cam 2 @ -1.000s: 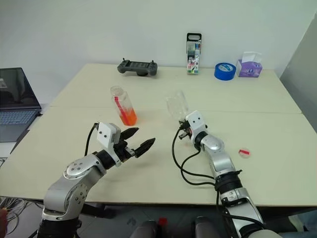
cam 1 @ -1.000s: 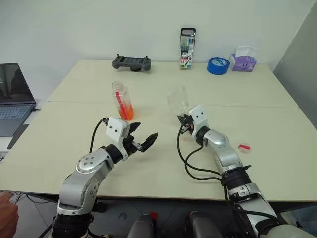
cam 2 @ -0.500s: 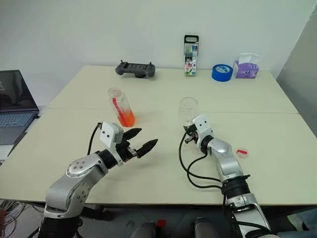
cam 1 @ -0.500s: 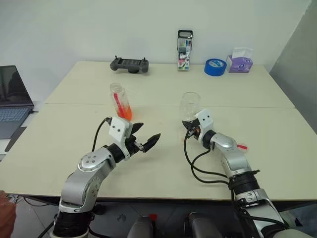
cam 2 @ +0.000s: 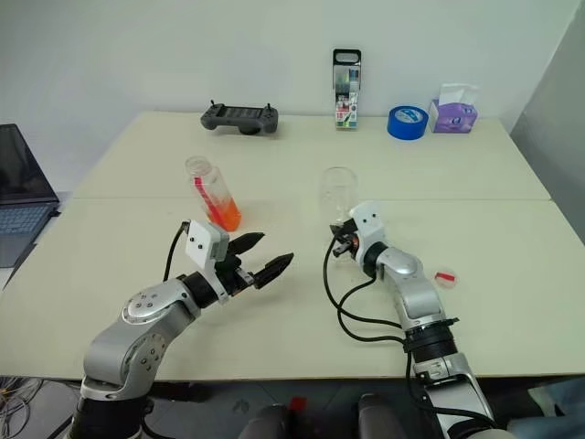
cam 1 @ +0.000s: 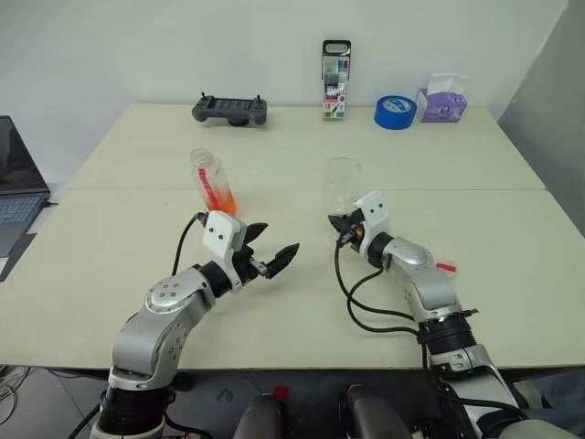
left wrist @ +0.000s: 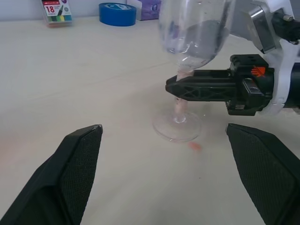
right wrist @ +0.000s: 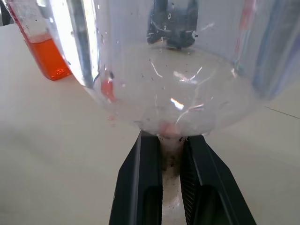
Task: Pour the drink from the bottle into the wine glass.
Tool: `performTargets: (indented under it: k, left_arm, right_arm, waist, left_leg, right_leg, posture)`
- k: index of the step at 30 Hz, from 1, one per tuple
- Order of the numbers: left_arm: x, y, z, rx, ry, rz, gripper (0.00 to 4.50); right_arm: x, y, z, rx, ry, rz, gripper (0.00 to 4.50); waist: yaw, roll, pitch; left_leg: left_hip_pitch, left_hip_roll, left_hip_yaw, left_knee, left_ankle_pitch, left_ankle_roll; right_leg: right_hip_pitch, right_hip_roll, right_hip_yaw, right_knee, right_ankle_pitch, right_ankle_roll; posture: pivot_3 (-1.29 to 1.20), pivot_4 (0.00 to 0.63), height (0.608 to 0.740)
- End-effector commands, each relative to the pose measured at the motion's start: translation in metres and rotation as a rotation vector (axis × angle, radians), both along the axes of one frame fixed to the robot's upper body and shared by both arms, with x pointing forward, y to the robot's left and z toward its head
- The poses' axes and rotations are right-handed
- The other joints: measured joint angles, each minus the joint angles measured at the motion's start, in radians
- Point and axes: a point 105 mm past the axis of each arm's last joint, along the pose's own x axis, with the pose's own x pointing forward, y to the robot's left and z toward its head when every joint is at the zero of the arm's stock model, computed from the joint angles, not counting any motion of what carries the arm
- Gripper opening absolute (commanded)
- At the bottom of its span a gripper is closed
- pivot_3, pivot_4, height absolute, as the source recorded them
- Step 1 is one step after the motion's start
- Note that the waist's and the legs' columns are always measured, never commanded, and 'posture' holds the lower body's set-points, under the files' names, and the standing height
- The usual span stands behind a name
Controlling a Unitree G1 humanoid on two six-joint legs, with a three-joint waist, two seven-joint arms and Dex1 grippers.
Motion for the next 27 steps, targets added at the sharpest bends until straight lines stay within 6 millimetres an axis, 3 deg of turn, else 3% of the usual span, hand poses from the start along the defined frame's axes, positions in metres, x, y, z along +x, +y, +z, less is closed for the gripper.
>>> performTargets:
  k: [1,5,9,24,27]
  left_arm:
    - [-0.006,-0.001,0.009,0.005,-0.038,-0.012,4.50]
    - [-0.007,-0.002,0.009,0.004,-0.036,-0.011,4.50]
    - [-0.009,-0.001,0.008,0.006,-0.033,-0.012,4.50]
    - [-0.005,-0.001,0.007,0.006,-0.031,0.002,4.50]
    - [-0.003,-0.001,0.008,0.007,-0.036,0.007,4.50]
  right_arm:
    - [0.006,0.016,0.024,0.033,-0.114,0.009,0.21]
    - [0.012,0.028,0.025,0.045,-0.138,0.005,0.21]
    - [0.017,0.033,0.015,0.010,-0.123,-0.004,0.21]
    - [0.006,0.035,-0.020,-0.021,0.016,0.095,0.21]
    - [0.007,0.035,-0.018,-0.040,-0.003,0.098,1.20]
  waist:
    - [0.000,0.000,0.003]
    - [0.002,-0.001,0.006]
    - [0.004,-0.001,0.006]
    - [0.004,-0.001,0.006]
    - [0.004,-0.001,0.006]
  left_leg:
    - [0.000,0.000,0.000,-0.001,0.000,0.000]
    - [-0.003,0.000,-0.001,-0.002,0.000,0.000]
    - [-0.016,-0.001,0.000,-0.001,0.003,-0.005]
    - [-0.014,-0.001,-0.001,-0.001,0.003,-0.005]
    - [-0.014,-0.001,-0.001,-0.001,0.003,-0.005]
  right_leg:
    - [-0.001,0.000,0.000,0.000,0.000,0.000]
    - [-0.003,0.000,-0.001,0.000,0.001,-0.002]
    - [-0.017,-0.001,-0.001,0.002,0.004,-0.005]
    - [-0.016,-0.001,-0.002,0.005,0.004,-0.005]
    - [-0.016,-0.001,-0.002,0.005,0.004,-0.005]
  posture:
    - [0.00,0.150,0.740]
    - [0.00,0.150,0.740]
    - [0.00,0.150,0.740]
    - [0.00,0.150,0.740]
    - [0.00,0.150,0.740]
